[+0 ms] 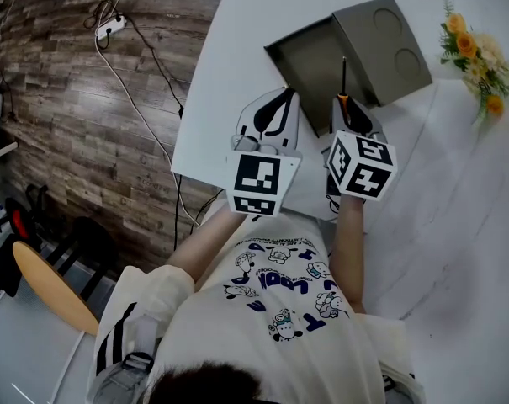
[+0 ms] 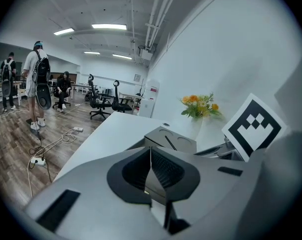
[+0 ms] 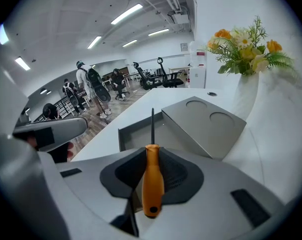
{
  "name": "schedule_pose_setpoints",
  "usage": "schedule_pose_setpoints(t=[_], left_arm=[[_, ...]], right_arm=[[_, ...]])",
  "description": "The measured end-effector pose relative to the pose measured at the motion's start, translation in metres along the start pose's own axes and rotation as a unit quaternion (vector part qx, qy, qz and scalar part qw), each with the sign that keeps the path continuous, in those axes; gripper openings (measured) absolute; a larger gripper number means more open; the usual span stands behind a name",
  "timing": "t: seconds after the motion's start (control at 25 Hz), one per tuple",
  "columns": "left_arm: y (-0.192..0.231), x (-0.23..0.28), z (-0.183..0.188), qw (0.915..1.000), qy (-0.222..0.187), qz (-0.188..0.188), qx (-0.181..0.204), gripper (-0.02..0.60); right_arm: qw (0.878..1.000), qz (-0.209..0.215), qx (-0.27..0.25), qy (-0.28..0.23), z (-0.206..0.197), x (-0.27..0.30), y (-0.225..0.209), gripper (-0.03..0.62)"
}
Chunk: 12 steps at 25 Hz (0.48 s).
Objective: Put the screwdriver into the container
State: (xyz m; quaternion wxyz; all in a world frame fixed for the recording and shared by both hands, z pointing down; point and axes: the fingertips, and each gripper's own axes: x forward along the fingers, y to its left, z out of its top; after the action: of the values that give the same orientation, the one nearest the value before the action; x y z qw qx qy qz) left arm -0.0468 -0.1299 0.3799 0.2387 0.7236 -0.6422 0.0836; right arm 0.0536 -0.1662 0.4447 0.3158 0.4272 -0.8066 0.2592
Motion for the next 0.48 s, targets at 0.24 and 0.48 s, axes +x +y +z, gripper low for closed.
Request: schedule_pose_setpoints(t=[0.24,0.48], left_arm=[[0.007,0.011,-0.005,0.9999,0.01,0.009,-0.009,0.018],[0.012,0.021,-0.013,0.9996,0.021,0.012,-0.012,0.018]], right_arm=[[1.0,0.001,0.006,0.009,0.0,0.016,-0.004,0.095],[1.0,0.002,0.01,0.023,-0.004,0.031,-0.009,0.095]])
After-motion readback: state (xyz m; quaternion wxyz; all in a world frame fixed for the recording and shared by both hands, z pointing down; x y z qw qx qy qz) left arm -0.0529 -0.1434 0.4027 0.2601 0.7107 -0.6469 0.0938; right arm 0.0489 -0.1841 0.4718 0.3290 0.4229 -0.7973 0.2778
